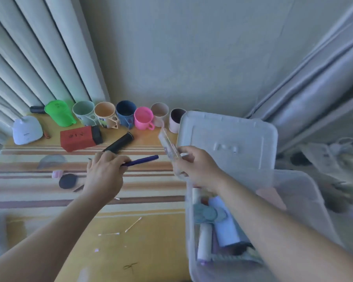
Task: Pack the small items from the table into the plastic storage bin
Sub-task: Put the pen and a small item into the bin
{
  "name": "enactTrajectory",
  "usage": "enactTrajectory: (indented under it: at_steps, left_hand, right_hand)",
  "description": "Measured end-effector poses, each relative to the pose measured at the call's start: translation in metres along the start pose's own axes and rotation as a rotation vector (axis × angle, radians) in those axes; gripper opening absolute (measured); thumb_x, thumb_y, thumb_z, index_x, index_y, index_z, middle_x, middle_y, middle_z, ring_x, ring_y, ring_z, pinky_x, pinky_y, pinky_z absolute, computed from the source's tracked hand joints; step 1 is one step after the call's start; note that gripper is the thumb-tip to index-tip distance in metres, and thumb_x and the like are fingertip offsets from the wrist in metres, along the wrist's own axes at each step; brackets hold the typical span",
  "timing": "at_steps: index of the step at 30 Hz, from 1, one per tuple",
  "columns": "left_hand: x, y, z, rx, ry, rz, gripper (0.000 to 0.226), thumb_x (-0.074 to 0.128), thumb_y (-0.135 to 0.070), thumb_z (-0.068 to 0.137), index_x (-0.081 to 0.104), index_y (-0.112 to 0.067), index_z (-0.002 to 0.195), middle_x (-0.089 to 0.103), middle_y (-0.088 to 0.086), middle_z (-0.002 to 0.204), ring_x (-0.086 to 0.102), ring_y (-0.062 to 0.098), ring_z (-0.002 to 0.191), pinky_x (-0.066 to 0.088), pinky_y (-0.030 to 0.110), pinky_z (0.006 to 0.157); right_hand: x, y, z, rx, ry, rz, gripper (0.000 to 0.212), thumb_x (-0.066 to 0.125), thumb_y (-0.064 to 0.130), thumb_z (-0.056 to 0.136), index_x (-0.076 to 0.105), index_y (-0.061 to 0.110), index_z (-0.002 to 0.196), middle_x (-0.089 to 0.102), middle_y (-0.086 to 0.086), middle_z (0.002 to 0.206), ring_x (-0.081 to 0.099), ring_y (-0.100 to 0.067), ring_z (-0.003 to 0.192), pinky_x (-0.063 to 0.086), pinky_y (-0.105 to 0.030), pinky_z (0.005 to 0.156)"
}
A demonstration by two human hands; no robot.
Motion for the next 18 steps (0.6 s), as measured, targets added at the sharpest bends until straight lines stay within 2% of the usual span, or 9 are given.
enactTrajectory:
  at_steps: [2,3,5,8,11,13,14,16,18]
  left_hand:
    - [-0.003,-0.048,-0.008,0.061,-0.027,-0.023,0.021,0.059,-0.027,0.099,0.07,-0.034,0.115,0.05,-0.005,0.099,0.044,0.03,0.106,0.038,0.048,0.092]
    - [-0.004,-0.073,-0.014,0.099,-0.037,-0.028,0.02,0.061,-0.027,0.098,0.071,-0.034,0.115,0.049,-0.005,0.096,0.044,0.03,0.105,0.039,0.048,0.091]
    - [0.001,-0.126,-0.028,0.184,-0.04,-0.023,0.019,0.062,-0.03,0.097,0.071,-0.034,0.114,0.049,-0.006,0.094,0.046,0.029,0.104,0.04,0.045,0.089]
    - [0.016,-0.188,-0.049,0.275,-0.024,-0.043,0.019,0.064,-0.031,0.095,0.073,-0.034,0.112,0.053,-0.005,0.094,0.048,0.029,0.102,0.041,0.044,0.087]
    - [0.037,-0.234,-0.071,0.346,-0.021,-0.029,0.017,0.069,-0.029,0.09,0.074,-0.034,0.106,0.055,-0.003,0.09,0.053,0.032,0.096,0.043,0.044,0.08]
    - [0.05,-0.255,-0.083,0.372,-0.006,-0.022,0.016,0.07,-0.028,0.089,0.074,-0.034,0.102,0.055,-0.002,0.087,0.054,0.033,0.092,0.043,0.044,0.078]
    - [0.056,-0.262,-0.088,0.384,0.004,-0.014,0.015,0.069,-0.028,0.088,0.074,-0.035,0.101,0.055,-0.002,0.086,0.054,0.033,0.09,0.044,0.044,0.078]
    - [0.066,-0.272,-0.095,0.387,0.026,0.005,0.016,0.067,-0.03,0.085,0.074,-0.035,0.099,0.056,-0.002,0.084,0.055,0.034,0.086,0.044,0.044,0.078]
    - [0.075,-0.275,-0.1,0.368,0.049,0.032,0.016,0.069,-0.031,0.084,0.073,-0.036,0.099,0.055,-0.003,0.083,0.055,0.033,0.087,0.044,0.044,0.078]
  right_hand:
    - [-0.039,-0.019,-0.041,0.027,-0.001,0.16,0.028,0.051,0.02,0.094,0.073,0.019,0.112,0.073,-0.018,0.096,0.072,-0.021,0.076,0.063,-0.042,0.072]
    - [-0.057,-0.031,-0.06,0.025,-0.018,0.185,0.033,0.044,0.01,0.097,0.072,0.016,0.111,0.07,-0.023,0.098,0.071,-0.023,0.075,0.062,-0.04,0.069]
    - [-0.091,-0.058,-0.095,0.032,-0.076,0.163,0.046,0.032,0.001,0.102,0.069,0.026,0.114,0.069,-0.014,0.097,0.068,-0.022,0.072,0.059,-0.033,0.067]
    - [-0.117,-0.093,-0.131,0.062,-0.125,0.168,0.049,0.027,0.002,0.106,0.062,0.03,0.126,0.067,-0.007,0.1,0.062,-0.023,0.074,0.055,-0.03,0.064]
    - [-0.133,-0.133,-0.157,0.095,-0.141,0.214,0.036,0.034,0.012,0.111,0.062,0.023,0.131,0.066,-0.004,0.093,0.056,-0.02,0.073,0.049,-0.029,0.062]
    - [-0.141,-0.154,-0.168,0.075,-0.11,0.214,0.023,0.05,0.031,0.11,0.064,0.02,0.126,0.066,0.01,0.081,0.058,-0.011,0.071,0.045,-0.028,0.066]
    - [-0.145,-0.165,-0.172,0.066,-0.09,0.172,0.025,0.061,0.039,0.105,0.063,0.025,0.125,0.07,0.018,0.087,0.063,-0.005,0.078,0.05,-0.028,0.074]
    - [-0.16,-0.187,-0.178,0.08,-0.092,0.055,0.046,0.075,0.047,0.09,0.058,0.036,0.131,0.068,0.02,0.12,0.063,-0.002,0.111,0.053,-0.035,0.099]
    - [-0.181,-0.205,-0.185,0.111,-0.166,-0.078,0.058,0.075,0.05,0.086,0.051,0.039,0.138,0.056,0.018,0.137,0.054,-0.007,0.124,0.046,-0.037,0.104]
Point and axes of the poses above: each hand's wrist, its own z-axis towards the middle knuckle, its own x-axis out of the palm, y = z × x, the point moved 5 cm from there along z, towards the middle knuckle
